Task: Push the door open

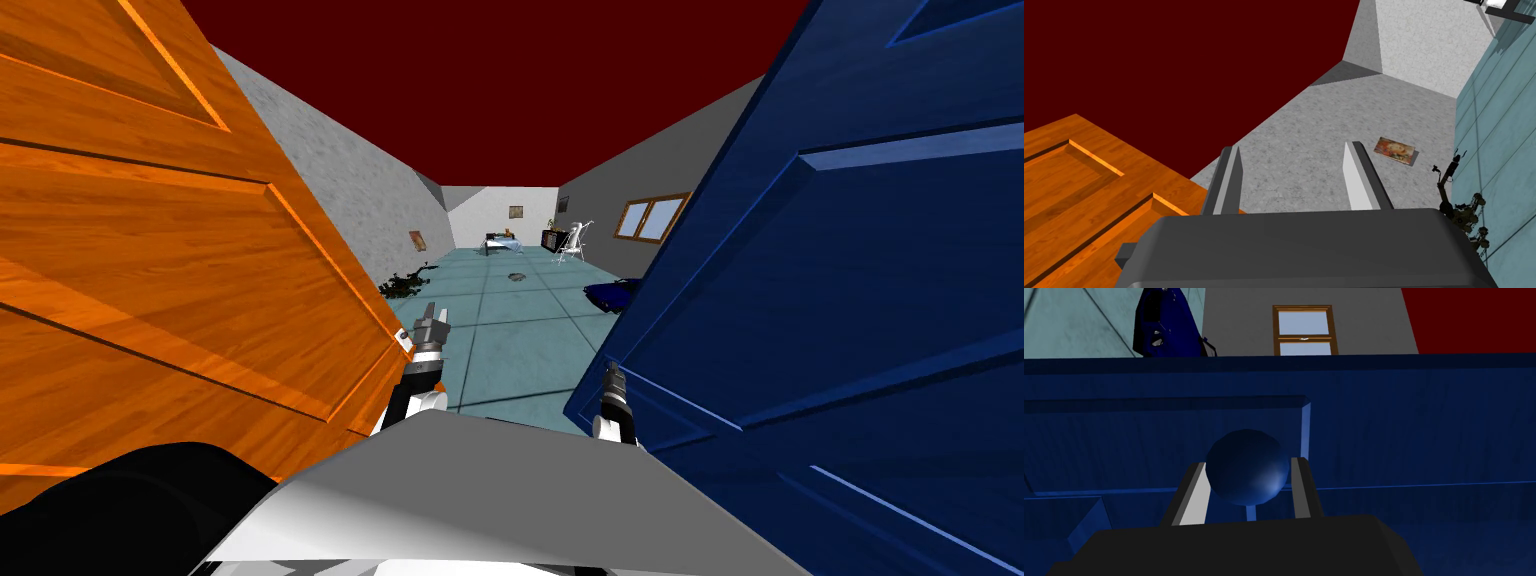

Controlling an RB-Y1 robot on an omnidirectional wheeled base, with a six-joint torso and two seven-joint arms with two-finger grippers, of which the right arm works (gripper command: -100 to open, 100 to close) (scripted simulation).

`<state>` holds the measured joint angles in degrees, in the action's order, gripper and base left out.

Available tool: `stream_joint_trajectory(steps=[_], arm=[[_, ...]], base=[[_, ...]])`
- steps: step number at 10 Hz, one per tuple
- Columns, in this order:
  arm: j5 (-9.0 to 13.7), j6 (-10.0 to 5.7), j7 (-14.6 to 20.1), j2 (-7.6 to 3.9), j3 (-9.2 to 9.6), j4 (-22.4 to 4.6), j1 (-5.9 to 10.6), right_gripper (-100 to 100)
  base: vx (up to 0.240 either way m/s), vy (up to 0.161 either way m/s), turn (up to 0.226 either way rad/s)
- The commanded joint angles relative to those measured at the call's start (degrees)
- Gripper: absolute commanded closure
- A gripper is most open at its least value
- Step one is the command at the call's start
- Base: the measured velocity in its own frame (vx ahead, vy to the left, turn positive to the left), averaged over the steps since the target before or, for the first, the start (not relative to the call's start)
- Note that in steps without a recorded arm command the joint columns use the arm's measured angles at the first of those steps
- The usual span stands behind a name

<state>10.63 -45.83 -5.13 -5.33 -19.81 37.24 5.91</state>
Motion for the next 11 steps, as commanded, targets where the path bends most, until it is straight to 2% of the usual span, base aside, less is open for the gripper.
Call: stream_joint_trajectory(steps=[1, 4, 5, 6, 8, 10, 11], arm=[[0.93, 0.0, -0.5, -0.83, -1.76, 0.27, -0.2, 100], [2.06, 0.09, -1.05, -1.06, -3.63, 0.15, -0.24, 100], [2.06, 0.09, -1.05, -1.06, -3.63, 0.15, -0.24, 100], [2.76, 0.14, -1.4, -1.16, -4.81, 0.08, -0.27, 100], [3.4, 0.19, -1.71, -1.24, -5.88, 0.01, -0.29, 100], [3.4, 0.19, -1.71, -1.24, -5.88, 0.01, -0.29, 100], [4.1, 0.24, -2.06, -1.31, -7.05, -0.06, -0.32, 100]], base=[[0.211, 0.037, -0.09], [0.2, 0.015, -0.058], [0.122, 0.003, -0.032], [0.201, 0.034, -0.059], [0.218, 0.006, -0.069], [0.095, -0.005, -0.027], [0.112, 0.025, -0.033]])
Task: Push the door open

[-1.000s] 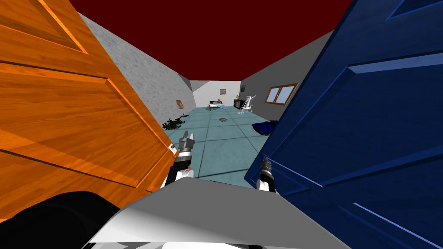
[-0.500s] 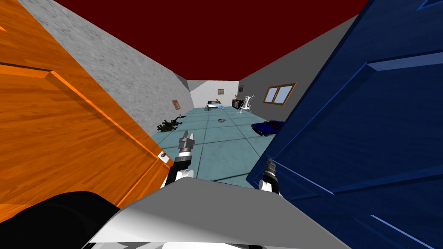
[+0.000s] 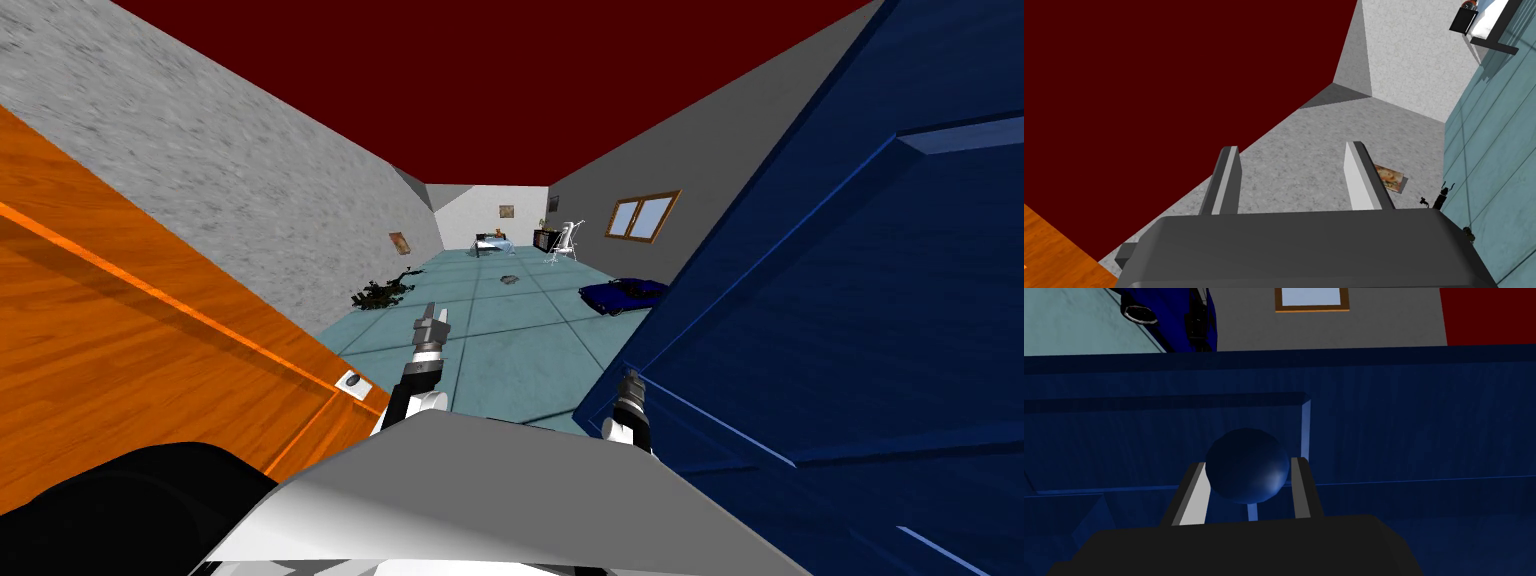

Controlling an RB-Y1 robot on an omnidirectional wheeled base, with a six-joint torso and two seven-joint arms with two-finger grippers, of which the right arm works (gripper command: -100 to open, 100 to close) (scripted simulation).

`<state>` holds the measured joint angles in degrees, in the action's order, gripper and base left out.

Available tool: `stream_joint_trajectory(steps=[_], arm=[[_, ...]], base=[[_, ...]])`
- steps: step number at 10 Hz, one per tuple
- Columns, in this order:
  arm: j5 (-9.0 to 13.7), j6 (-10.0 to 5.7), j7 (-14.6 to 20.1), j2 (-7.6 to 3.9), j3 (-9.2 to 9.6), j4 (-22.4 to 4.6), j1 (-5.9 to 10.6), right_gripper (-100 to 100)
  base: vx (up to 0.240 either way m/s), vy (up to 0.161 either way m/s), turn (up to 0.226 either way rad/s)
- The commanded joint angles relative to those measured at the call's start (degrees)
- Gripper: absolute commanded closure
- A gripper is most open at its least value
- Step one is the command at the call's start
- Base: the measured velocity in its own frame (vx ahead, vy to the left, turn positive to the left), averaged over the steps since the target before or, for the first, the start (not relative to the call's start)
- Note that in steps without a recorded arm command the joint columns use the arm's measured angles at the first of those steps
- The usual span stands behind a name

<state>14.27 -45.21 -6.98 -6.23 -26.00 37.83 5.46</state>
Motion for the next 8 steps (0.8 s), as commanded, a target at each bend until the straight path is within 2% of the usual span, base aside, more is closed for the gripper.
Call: stream_joint_trajectory(steps=[1, 4, 5, 6, 8], arm=[[0.57, -0.37, -0.27, -0.41, -1.06, -0.66, 0.13, 100], [1.31, -0.31, -0.63, -0.45, -2.28, -0.74, 0.1, 100], [1.15, -0.44, -0.56, -0.3, -2.02, -1.27, -0.02, 100], [1.89, -0.5, -1.01, -0.55, -3.27, -1.1, -0.12, 100], [2.59, -0.58, -1.48, -0.69, -4.43, -1.13, -0.21, 100]], base=[[0.157, 0.04, -0.078], [0.166, 0.024, -0.058], [0.066, 0.003, -0.032], [0.153, -0.016, -0.043], [0.208, -0.046, -0.04]])
